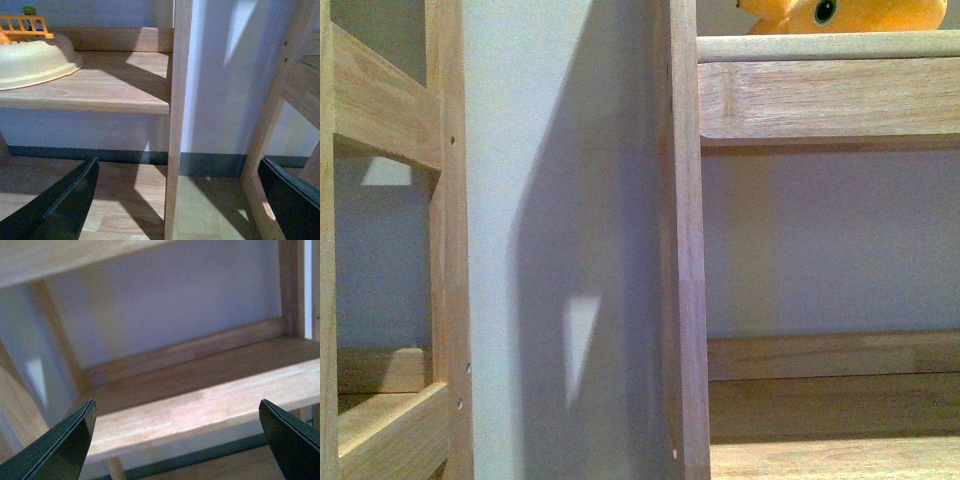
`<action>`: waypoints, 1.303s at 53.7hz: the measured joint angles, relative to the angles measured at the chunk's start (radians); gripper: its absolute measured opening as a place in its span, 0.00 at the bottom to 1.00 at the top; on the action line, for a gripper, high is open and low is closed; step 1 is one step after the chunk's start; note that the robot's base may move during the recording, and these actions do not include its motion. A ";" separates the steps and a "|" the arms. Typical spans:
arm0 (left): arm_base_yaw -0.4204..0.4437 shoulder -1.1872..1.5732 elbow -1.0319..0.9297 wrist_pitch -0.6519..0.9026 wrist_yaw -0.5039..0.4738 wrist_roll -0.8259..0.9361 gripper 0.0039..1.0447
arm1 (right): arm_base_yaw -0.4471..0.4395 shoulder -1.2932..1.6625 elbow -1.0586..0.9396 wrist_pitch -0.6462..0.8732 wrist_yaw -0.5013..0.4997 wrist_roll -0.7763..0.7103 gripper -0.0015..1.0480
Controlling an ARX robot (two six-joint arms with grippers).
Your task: Put away toys
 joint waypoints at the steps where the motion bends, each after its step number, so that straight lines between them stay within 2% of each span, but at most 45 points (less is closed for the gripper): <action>1: 0.000 0.000 0.000 0.000 0.000 0.000 0.94 | 0.006 -0.004 -0.005 -0.005 0.002 0.000 0.94; 8: 0.000 0.000 0.000 0.000 0.000 0.000 0.94 | 0.065 -0.020 -0.052 -0.075 0.001 -0.002 0.94; 19: 0.000 0.000 0.000 0.000 0.000 0.000 0.94 | 0.071 -0.021 -0.062 -0.081 0.000 -0.007 0.94; 23: 0.000 0.000 0.000 0.000 0.000 0.000 0.94 | 0.016 -0.041 -0.048 -0.182 -0.122 -0.085 0.84; 26: 0.000 0.000 0.000 0.000 0.000 0.000 0.94 | -0.005 -0.052 -0.050 -0.212 -0.164 -0.127 0.78; 34: 0.000 0.000 0.000 0.000 0.000 0.000 0.94 | -0.016 -0.076 -0.072 -0.214 -0.177 -0.187 0.56; 54: 0.000 0.000 0.000 0.000 0.000 0.000 0.94 | -0.018 -0.116 -0.133 -0.202 -0.177 -0.212 0.05; 56: 0.000 0.000 0.000 0.000 0.000 0.000 0.94 | -0.018 -0.119 -0.135 -0.201 -0.177 -0.217 0.03; 70: 0.000 0.000 0.000 0.000 0.000 0.000 0.94 | -0.018 -0.141 -0.160 -0.196 -0.177 -0.217 0.03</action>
